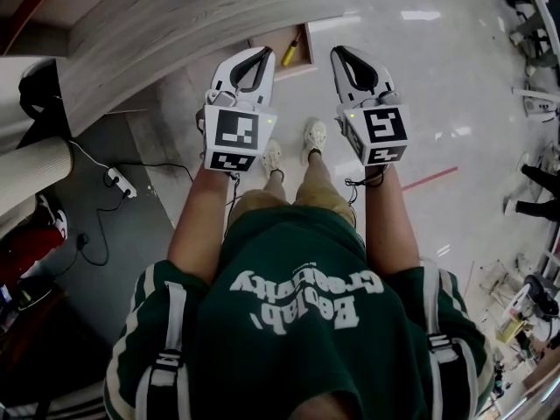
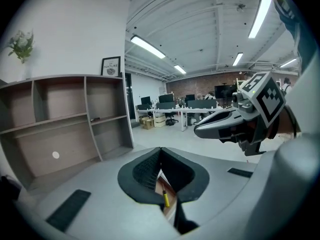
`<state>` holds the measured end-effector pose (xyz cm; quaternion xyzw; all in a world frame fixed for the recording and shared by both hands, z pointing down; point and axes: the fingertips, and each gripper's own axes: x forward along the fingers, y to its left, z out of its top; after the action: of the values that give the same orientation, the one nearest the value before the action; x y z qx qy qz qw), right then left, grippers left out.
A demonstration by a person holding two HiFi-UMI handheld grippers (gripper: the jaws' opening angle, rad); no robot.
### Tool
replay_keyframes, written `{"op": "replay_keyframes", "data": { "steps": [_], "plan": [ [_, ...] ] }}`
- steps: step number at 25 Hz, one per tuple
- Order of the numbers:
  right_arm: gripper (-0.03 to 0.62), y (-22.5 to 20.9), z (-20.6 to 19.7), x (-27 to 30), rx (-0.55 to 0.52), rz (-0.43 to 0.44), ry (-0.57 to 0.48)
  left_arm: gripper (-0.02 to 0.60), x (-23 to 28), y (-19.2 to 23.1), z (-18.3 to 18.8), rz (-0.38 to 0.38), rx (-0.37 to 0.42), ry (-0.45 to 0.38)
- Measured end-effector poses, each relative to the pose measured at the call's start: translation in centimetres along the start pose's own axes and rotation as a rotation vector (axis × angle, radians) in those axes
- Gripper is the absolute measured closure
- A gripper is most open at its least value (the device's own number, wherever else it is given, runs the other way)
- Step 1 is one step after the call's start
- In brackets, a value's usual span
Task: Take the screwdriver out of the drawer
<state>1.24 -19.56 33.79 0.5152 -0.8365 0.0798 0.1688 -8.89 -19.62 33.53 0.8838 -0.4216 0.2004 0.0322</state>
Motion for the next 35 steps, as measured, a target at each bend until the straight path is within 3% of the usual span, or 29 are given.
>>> {"op": "replay_keyframes", "data": {
  "steps": [10, 16, 19, 35],
  "plan": [
    [0.557, -2.6, -4.8, 4.7, 0.045, 0.032, 0.028, 0.563, 7.3, -0.5, -5.0, 0.025, 0.016, 0.118],
    [0.557, -4.8, -8.6, 6.5, 0.052, 0.065, 0.062, 0.561, 12.0, -1.8, -9.3, 0.009, -0.042, 0.189],
    [0.557, -6.1, -10.4, 7.5, 0.056, 0.068, 0.073, 0.482, 14.0, -2.1, -11.4, 0.02, -0.016, 0.227],
    [0.557, -8.7, -19.5, 11.9, 0.098, 0.129, 0.124, 0.463, 23.2, -3.9, -24.8, 0.064, -0.074, 0.442]
  ]
}}
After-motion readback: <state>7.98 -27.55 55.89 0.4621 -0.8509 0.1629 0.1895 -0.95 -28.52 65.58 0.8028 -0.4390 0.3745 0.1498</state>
